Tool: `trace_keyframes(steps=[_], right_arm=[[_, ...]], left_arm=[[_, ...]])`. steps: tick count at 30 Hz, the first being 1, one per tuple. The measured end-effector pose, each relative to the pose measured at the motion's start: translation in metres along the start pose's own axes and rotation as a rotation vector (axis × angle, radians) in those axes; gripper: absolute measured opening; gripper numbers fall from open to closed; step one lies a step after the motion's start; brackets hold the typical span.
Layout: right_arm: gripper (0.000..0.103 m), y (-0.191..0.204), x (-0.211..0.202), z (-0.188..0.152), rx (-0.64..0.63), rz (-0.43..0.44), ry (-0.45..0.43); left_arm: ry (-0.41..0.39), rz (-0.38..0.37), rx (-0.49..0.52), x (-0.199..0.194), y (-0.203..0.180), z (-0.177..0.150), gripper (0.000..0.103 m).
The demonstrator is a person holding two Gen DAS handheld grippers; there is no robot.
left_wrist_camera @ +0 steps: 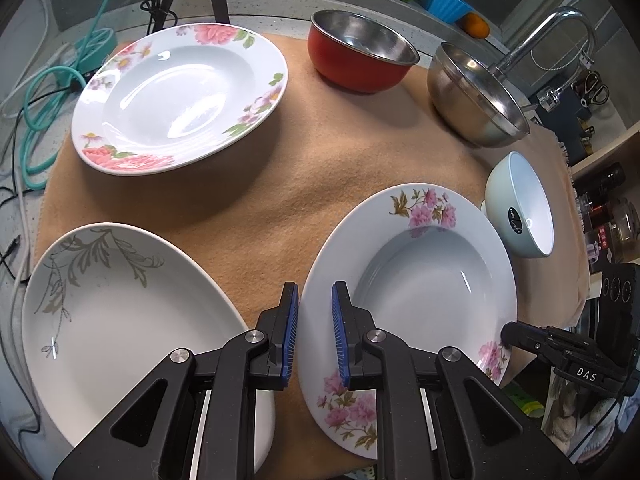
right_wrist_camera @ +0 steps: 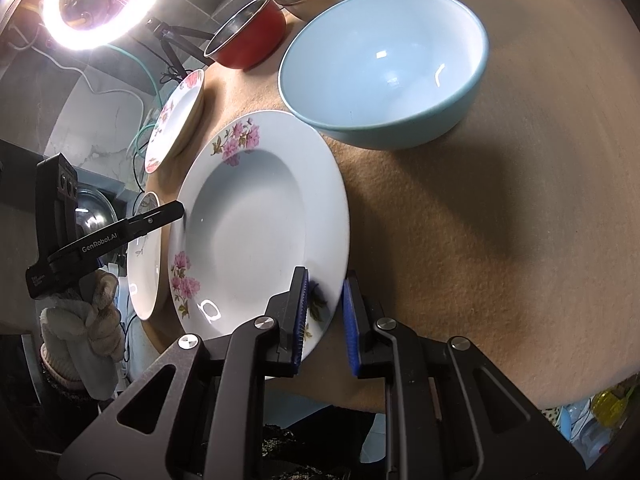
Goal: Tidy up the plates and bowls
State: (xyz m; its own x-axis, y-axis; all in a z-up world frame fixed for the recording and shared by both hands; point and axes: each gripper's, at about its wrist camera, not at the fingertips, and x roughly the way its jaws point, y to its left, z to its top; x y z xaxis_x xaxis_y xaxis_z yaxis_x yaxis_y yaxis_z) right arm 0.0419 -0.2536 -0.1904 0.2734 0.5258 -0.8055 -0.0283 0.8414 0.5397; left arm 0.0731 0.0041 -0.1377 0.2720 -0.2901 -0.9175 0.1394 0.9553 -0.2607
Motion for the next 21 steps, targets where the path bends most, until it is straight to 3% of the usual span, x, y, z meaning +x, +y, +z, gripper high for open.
trace_keyframes(steps=[11, 19, 21], right_arm=[[0.019, 0.002, -0.014, 0.000, -0.026, -0.065, -0.026], [0.019, 0.036, -0.038, 0.008, -0.137, -0.104, -0.122], [0.023, 0.052, -0.037, 0.012, -0.178, -0.094, -0.131]], left_arm=[[-0.067, 0.032, -0.004, -0.022, 0.005, -0.002, 0.015], [-0.161, 0.058, -0.117, -0.063, 0.044, -0.020, 0.016], [-0.174, 0.070, -0.152, -0.070, 0.056, -0.028, 0.016]])
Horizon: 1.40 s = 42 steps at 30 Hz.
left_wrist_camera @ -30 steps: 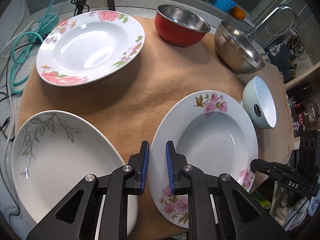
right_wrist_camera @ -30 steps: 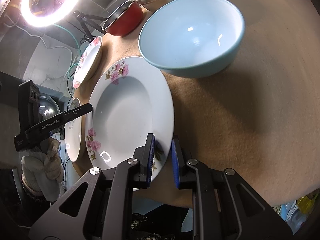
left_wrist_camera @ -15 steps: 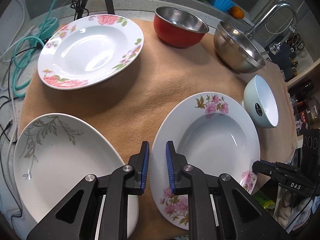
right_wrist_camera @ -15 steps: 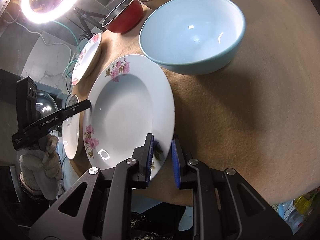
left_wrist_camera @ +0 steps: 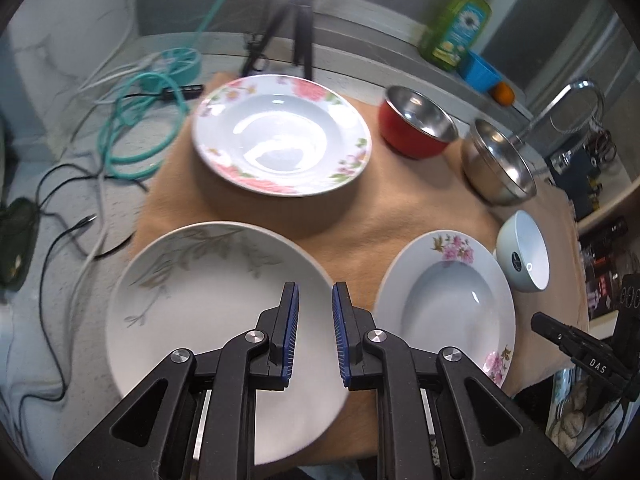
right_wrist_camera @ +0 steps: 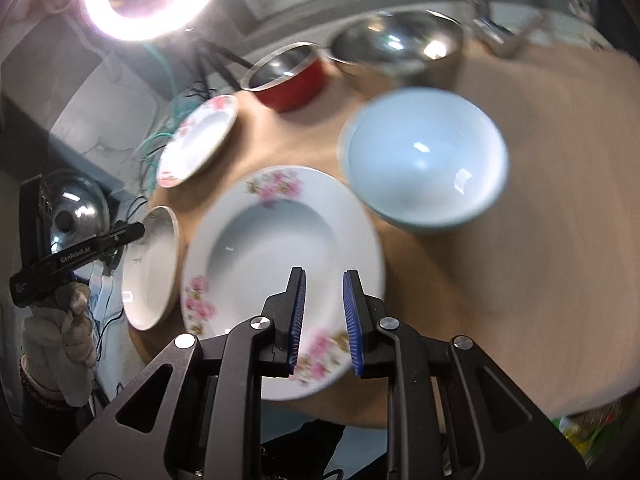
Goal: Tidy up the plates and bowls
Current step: 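Grasp the rim of the grey leaf-pattern plate with the right gripper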
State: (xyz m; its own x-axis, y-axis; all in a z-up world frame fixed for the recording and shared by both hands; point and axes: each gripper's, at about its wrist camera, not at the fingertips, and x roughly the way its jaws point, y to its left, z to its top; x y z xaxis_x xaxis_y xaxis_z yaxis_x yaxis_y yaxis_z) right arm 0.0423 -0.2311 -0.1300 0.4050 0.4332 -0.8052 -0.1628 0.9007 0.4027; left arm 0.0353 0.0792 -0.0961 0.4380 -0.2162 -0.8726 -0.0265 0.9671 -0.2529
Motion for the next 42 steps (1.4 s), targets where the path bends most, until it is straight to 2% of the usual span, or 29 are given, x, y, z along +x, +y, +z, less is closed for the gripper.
trace_keyframes(steps=[2, 3, 5, 6, 8, 12, 17, 25, 27, 31, 34, 36, 42], right_arm=[[0.036, 0.015, 0.003, 0.006, -0.041, 0.015, -0.008], [0.038, 0.023, 0.006, 0.009, -0.065, 0.027, -0.009], [0.038, 0.039, 0.011, 0.012, -0.100, 0.046, -0.004], [0.038, 0.047, 0.014, 0.014, -0.120, 0.057, 0.000], [0.038, 0.061, 0.021, 0.016, -0.154, 0.076, 0.012], [0.038, 0.092, 0.036, 0.020, -0.228, 0.106, 0.036], [0.038, 0.124, 0.062, 0.025, -0.290, 0.137, 0.081], [0.038, 0.157, 0.111, 0.031, -0.312, 0.151, 0.173], [0.037, 0.162, 0.121, 0.031, -0.317, 0.141, 0.186], [0.028, 0.167, 0.137, 0.031, -0.329, 0.125, 0.207], [0.021, 0.169, 0.145, 0.032, -0.336, 0.111, 0.214], [0.020, 0.170, 0.149, 0.033, -0.340, 0.102, 0.220], [0.014, 0.170, 0.161, 0.032, -0.340, 0.099, 0.251]], left_arm=[[-0.009, 0.013, -0.034, -0.006, 0.011, -0.004, 0.016], [-0.012, 0.020, -0.051, -0.009, 0.017, -0.006, 0.016], [-0.019, 0.035, -0.080, -0.013, 0.026, -0.011, 0.019], [-0.025, 0.044, -0.099, -0.016, 0.031, -0.013, 0.025], [-0.039, 0.061, -0.135, -0.022, 0.041, -0.018, 0.031], [-0.076, 0.111, -0.207, -0.033, 0.063, -0.031, 0.033], [-0.070, 0.125, -0.297, -0.033, 0.092, -0.050, 0.034], [-0.063, 0.127, -0.357, -0.028, 0.118, -0.064, 0.034], [-0.061, 0.120, -0.361, -0.026, 0.121, -0.067, 0.034], [-0.048, 0.112, -0.346, -0.021, 0.122, -0.067, 0.033], [-0.039, 0.108, -0.334, -0.015, 0.123, -0.066, 0.025], [-0.033, 0.096, -0.332, -0.012, 0.125, -0.065, 0.019], [-0.008, 0.064, -0.333, -0.004, 0.129, -0.066, 0.012]])
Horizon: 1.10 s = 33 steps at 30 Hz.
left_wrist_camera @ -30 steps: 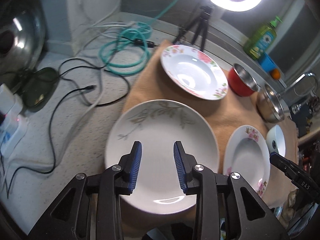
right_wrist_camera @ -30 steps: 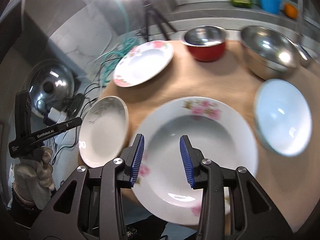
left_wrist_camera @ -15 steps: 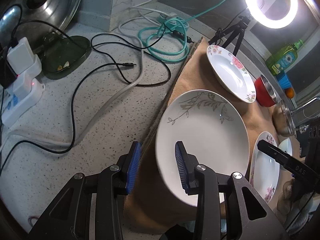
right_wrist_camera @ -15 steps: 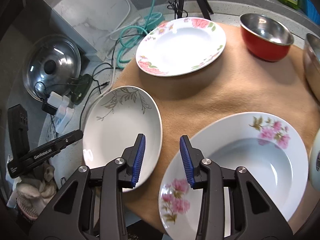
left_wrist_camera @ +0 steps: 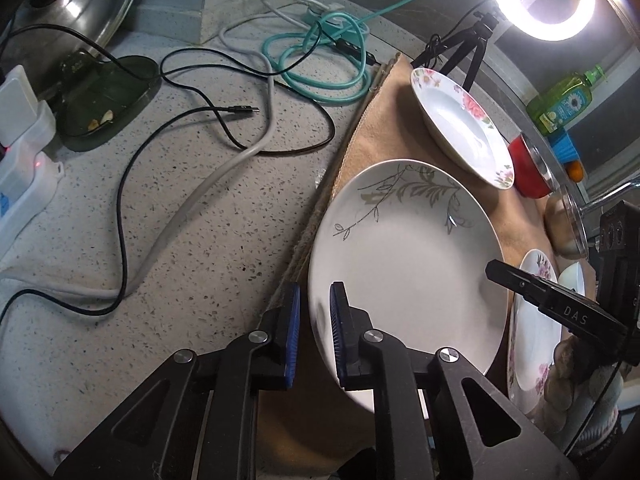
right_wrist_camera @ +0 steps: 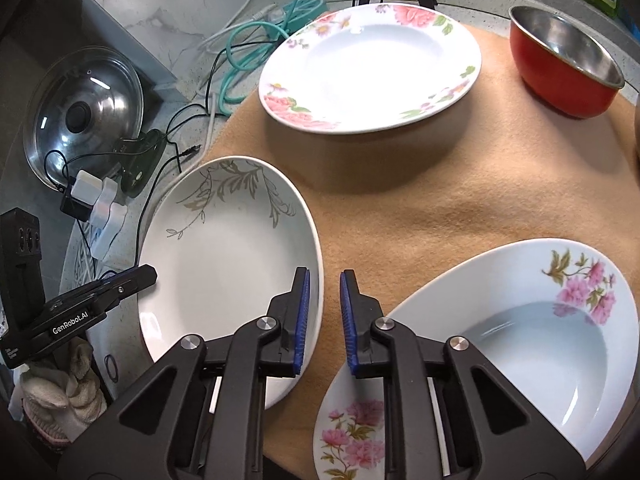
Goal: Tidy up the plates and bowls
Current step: 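Grasp the rim of the grey leaf-pattern plate with the right gripper, then lift the leaf-pattern plate and carry it over the pink-flower plate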
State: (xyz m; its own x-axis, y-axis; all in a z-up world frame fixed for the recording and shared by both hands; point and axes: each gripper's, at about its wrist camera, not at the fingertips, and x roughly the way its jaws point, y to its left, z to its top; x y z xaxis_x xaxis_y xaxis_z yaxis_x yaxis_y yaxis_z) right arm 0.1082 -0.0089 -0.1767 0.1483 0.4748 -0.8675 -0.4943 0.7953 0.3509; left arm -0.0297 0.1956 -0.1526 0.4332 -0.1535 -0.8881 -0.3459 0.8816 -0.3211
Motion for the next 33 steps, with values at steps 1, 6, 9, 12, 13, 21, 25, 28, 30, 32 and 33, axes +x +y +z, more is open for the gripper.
trace_keyframes(steps=[1, 6, 9, 12, 13, 21, 25, 28, 30, 32, 33], right_arm=[[0.012, 0.001, 0.001, 0.000, 0.001, 0.001, 0.003], [0.008, 0.004, 0.003, -0.001, -0.009, 0.009, 0.011], [0.008, 0.003, 0.003, 0.000, -0.004, 0.011, 0.011], [0.008, 0.002, 0.002, 0.000, 0.013, 0.023, 0.014], [0.008, 0.002, 0.001, 0.000, 0.017, 0.025, 0.013], [0.008, -0.003, -0.005, -0.004, 0.045, 0.037, 0.013], [0.008, -0.005, -0.014, -0.004, 0.066, 0.054, -0.003], [0.008, -0.005, -0.023, -0.004, 0.072, 0.060, -0.022], [0.008, -0.007, -0.031, -0.005, 0.077, 0.061, -0.036], [0.008, -0.009, -0.039, -0.006, 0.083, 0.057, -0.047], [0.008, -0.011, -0.042, -0.008, 0.087, 0.055, -0.053]], left_arm=[[0.004, -0.003, -0.003, 0.001, 0.000, 0.000, 0.011], [0.007, -0.003, 0.005, 0.001, -0.003, -0.001, 0.010], [0.009, -0.002, 0.002, 0.001, -0.003, -0.001, 0.010], [0.008, 0.006, 0.008, 0.000, -0.005, -0.001, 0.010], [0.006, 0.007, 0.010, 0.000, -0.006, 0.000, 0.010], [-0.013, 0.017, 0.021, -0.009, -0.013, 0.005, 0.010], [-0.034, 0.010, 0.031, -0.019, -0.019, 0.008, 0.010], [-0.048, 0.002, 0.044, -0.026, -0.025, 0.011, 0.010], [-0.058, -0.001, 0.057, -0.030, -0.032, 0.012, 0.010], [-0.062, -0.008, 0.070, -0.032, -0.037, 0.013, 0.010], [-0.063, -0.015, 0.075, -0.033, -0.041, 0.014, 0.010]])
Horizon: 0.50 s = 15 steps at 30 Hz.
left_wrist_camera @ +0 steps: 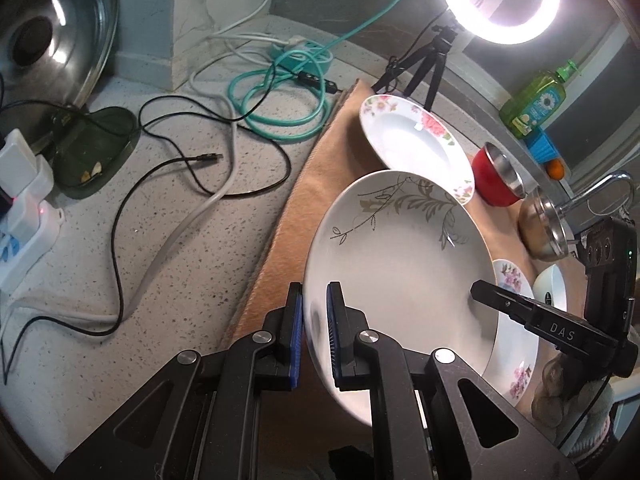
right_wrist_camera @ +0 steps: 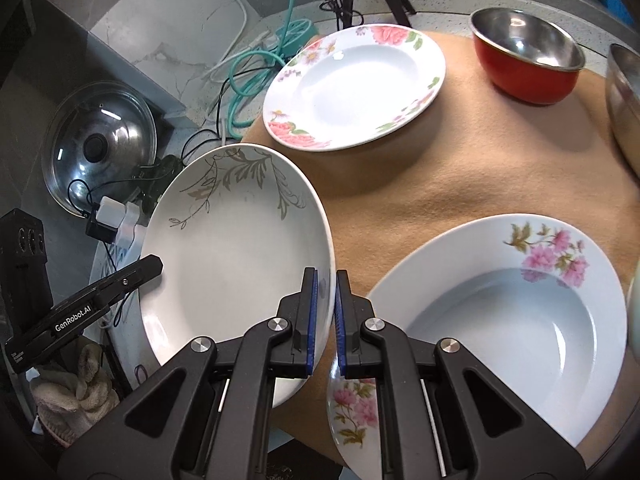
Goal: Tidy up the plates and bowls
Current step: 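Lift the leaf-pattern plate and carry it over the pink-flower plate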
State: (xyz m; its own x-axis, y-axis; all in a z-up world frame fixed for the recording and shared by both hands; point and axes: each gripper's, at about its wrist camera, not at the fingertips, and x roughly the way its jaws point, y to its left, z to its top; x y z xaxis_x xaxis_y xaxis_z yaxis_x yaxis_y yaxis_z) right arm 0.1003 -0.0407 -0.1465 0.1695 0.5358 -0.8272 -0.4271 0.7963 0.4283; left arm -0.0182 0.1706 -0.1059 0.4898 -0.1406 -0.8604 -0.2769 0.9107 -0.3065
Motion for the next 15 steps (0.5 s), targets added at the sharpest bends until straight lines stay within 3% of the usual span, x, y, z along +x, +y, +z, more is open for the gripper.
trace_keyframes(steps=[15], right_arm=[[0.008, -0.055, -0.059, -0.031, 0.116, -0.068, -0.069]], left_arm=[[0.043, -0.090, 0.140, 0.020, -0.069, -0.004, 0.010]])
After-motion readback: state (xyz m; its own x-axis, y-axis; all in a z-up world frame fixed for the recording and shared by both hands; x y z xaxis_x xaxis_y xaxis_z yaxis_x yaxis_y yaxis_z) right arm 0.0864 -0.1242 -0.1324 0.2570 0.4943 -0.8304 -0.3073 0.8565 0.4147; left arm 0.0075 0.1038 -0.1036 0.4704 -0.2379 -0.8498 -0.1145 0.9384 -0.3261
